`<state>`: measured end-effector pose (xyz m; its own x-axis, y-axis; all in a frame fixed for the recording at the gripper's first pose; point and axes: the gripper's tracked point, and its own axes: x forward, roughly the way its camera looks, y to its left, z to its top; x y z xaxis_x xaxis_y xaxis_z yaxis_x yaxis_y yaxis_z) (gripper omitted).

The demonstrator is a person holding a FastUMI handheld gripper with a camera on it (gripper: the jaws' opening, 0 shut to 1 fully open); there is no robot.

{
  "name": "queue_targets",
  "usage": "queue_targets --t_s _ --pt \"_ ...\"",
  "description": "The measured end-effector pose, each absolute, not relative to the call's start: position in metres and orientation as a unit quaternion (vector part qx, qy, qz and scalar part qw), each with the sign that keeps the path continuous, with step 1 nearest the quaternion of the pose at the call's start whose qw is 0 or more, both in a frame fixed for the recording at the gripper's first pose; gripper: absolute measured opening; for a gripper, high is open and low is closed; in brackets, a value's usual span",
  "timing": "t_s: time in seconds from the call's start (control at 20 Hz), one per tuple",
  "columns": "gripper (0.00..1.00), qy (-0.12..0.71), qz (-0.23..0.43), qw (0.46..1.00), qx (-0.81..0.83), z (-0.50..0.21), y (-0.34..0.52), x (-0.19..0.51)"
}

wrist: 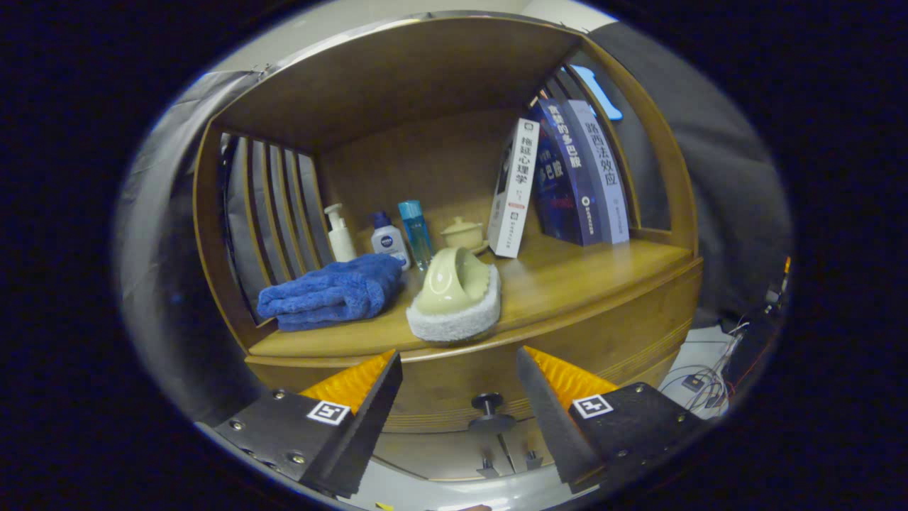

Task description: Pull open the drawer, take out the items inside it, and place them on the countertop above the cabinet.

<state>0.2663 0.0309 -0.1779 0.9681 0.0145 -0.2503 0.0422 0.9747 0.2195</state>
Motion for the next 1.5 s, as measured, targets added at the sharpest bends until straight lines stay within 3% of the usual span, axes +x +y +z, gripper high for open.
queue_targets --t_s 0.9,1.5 --pt "0.98 -0.048 -0.062 0.997 0.005 0.066 0.026 0.146" --pt "0.98 -0.077 -0.135 0.988 0.009 0.082 -0.014 0.083"
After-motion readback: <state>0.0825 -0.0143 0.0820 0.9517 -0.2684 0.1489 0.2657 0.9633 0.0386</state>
